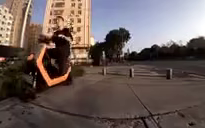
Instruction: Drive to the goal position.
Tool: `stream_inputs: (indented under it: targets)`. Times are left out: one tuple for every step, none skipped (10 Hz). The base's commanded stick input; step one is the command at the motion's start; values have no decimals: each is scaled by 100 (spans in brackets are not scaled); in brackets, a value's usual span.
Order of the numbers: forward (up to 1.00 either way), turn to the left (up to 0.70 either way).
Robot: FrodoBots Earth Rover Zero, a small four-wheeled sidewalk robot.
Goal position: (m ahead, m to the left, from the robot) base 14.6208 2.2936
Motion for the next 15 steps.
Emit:
stream_inputs:
  targets:
    - [45, 7]
    - [45, 2]
    - [45, 0]
    - [45, 0]
    - [45, 0]
    - [45, 0]
    - [45, 0]
    - [45, 0]
    - [45, 0]
    - [45, -5]
    - [45, -21]
    - [45, -27]
    - [45, -27]
    - [45, -27]
    - [45, -27]
